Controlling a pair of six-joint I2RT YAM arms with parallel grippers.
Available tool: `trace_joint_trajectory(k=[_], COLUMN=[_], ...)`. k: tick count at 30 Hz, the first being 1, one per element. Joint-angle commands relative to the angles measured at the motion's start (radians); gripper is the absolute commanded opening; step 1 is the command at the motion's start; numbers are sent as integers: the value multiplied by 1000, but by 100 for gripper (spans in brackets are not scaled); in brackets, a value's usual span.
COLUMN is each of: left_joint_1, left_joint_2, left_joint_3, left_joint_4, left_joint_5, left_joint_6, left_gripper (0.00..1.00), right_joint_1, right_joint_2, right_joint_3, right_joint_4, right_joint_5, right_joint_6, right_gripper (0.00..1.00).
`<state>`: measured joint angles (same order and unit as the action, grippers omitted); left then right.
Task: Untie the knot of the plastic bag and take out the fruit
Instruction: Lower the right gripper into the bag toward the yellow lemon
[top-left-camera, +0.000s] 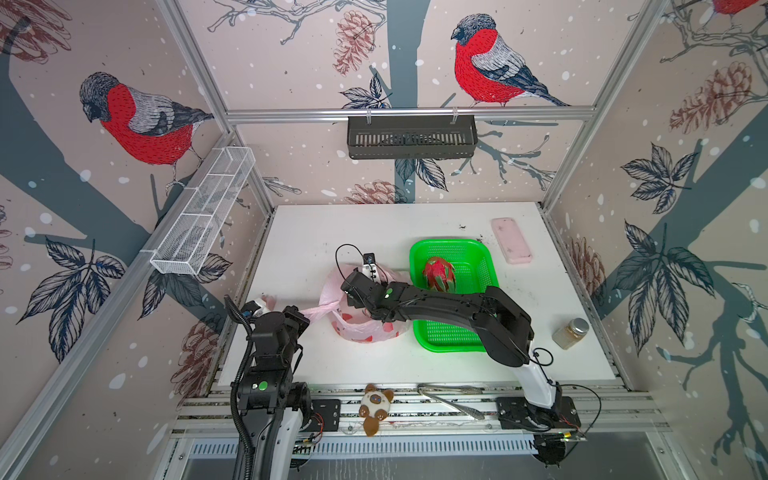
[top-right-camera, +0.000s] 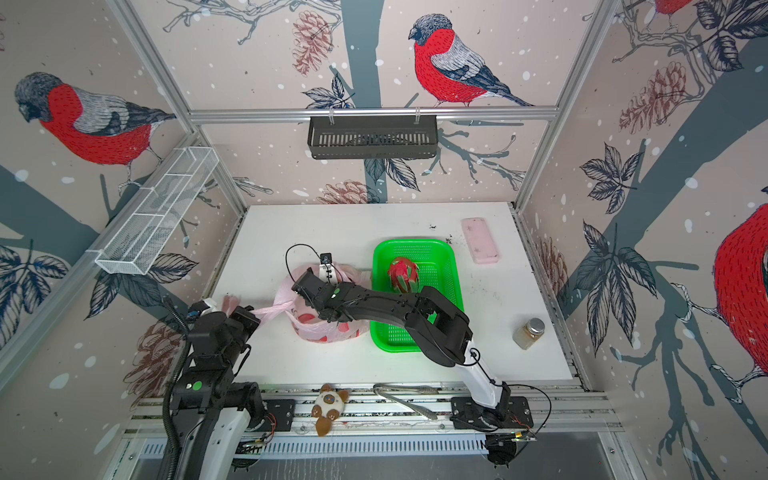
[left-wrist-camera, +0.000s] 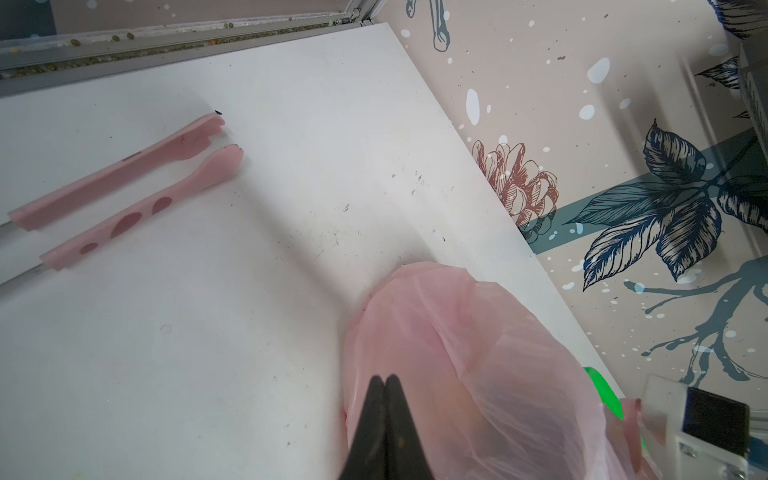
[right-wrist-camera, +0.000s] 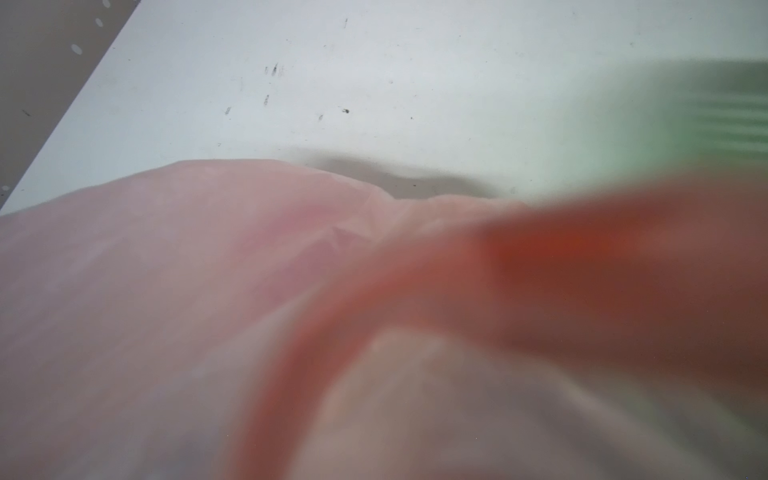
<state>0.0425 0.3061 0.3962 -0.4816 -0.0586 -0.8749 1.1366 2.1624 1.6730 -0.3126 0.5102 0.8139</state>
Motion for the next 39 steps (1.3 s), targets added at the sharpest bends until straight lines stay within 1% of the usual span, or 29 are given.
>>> trace_joint_trajectory(k=[1, 15, 19, 24, 26, 29, 39], left_joint_1=[-4, -4, -3, -4, -3, -4, -4], left_joint_2=[7, 34, 39, 64, 83, 112, 160], left_joint_3=[0, -5, -5, -5, 2, 24, 72], left_joint_4=[-3, 3, 9, 45, 64, 84, 21], left_joint_5=[-1, -11, -11, -8, -7, -4, 12], left_joint_6=[11, 14, 13, 5, 5, 9, 8], left_gripper=[0, 0, 0, 0, 0, 0, 0], right_joint_1=[-13, -56, -59, -58, -55, -42, -6], right_joint_2=[14, 105, 121, 135, 136, 126, 73], right_joint_3=[5, 31, 31, 31, 30, 19, -67], right_joint_4=[6, 41, 43, 39, 29, 8, -20], right_joint_5=[20, -48, -59, -84, -90, -89, -115], right_joint_6=[30, 25, 24, 27, 32, 40, 108], right_gripper=[95, 95, 94, 90, 89, 88, 93])
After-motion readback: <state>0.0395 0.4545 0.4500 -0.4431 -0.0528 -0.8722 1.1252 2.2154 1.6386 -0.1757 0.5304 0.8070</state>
